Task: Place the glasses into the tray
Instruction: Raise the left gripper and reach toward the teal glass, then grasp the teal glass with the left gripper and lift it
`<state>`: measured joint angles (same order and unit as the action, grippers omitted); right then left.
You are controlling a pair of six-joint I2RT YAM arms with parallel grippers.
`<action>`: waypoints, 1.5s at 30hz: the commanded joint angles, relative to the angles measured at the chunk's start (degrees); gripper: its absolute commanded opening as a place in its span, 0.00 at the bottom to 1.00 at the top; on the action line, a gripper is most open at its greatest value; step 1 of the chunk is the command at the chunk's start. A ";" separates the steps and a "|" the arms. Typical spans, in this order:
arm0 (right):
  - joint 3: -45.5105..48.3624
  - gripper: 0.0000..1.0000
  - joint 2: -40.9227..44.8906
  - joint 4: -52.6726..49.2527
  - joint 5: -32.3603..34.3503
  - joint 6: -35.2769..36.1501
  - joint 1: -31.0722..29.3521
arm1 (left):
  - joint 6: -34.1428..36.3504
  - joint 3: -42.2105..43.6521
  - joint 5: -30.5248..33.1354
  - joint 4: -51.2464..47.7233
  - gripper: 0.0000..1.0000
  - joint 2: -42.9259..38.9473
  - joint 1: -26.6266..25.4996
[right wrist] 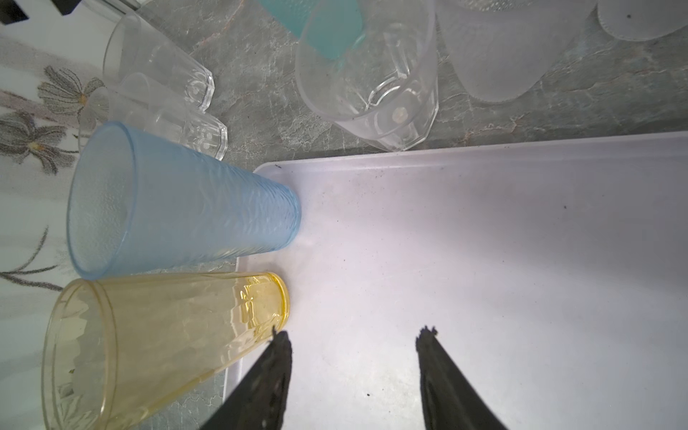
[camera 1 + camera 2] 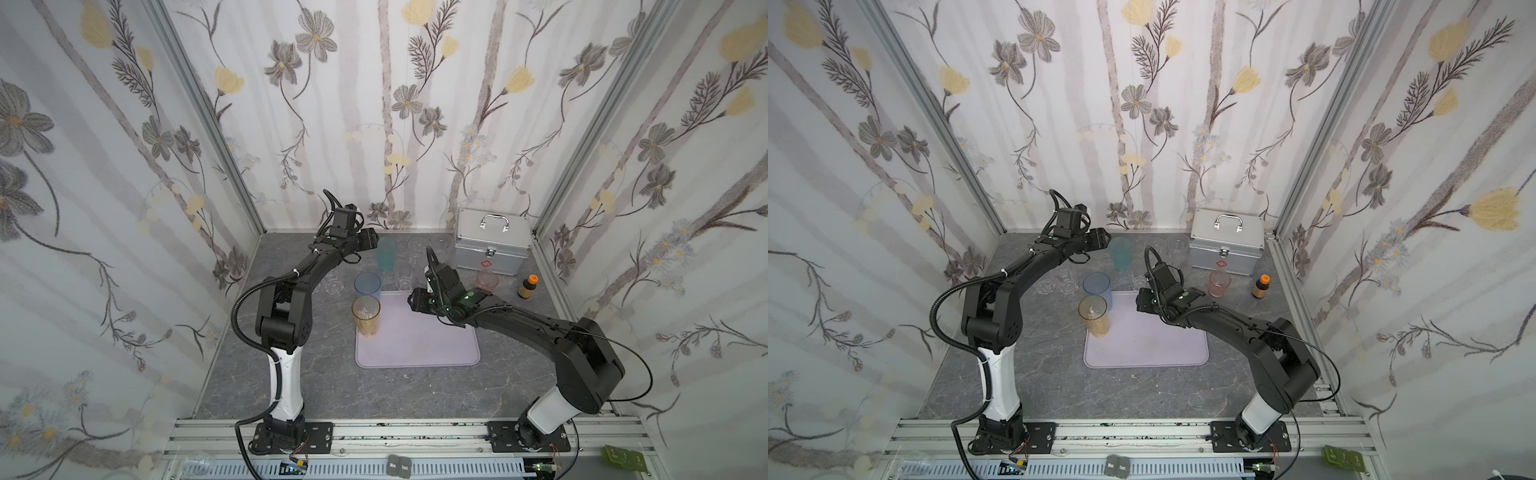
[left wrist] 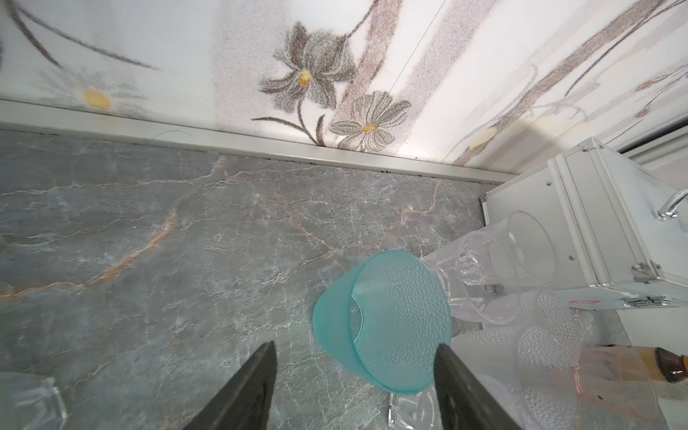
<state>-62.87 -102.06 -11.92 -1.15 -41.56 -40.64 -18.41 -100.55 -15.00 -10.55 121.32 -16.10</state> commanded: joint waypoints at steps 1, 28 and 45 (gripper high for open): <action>0.04 0.55 -1.24 2.19 -0.47 -0.90 -0.50 | -0.14 -3.00 -1.14 -0.10 0.63 3.08 -0.49; 0.64 0.55 -2.32 3.14 0.03 -2.21 -2.36 | 5.79 -9.61 13.73 -3.29 0.31 9.51 -5.82; 2.14 0.54 0.19 2.85 3.16 -2.21 -2.69 | 5.59 -9.36 19.77 -3.43 0.00 0.36 -7.46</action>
<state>-60.73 -102.72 -10.44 0.01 -43.05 -43.53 -12.01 -109.75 3.09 -15.18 124.40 -23.46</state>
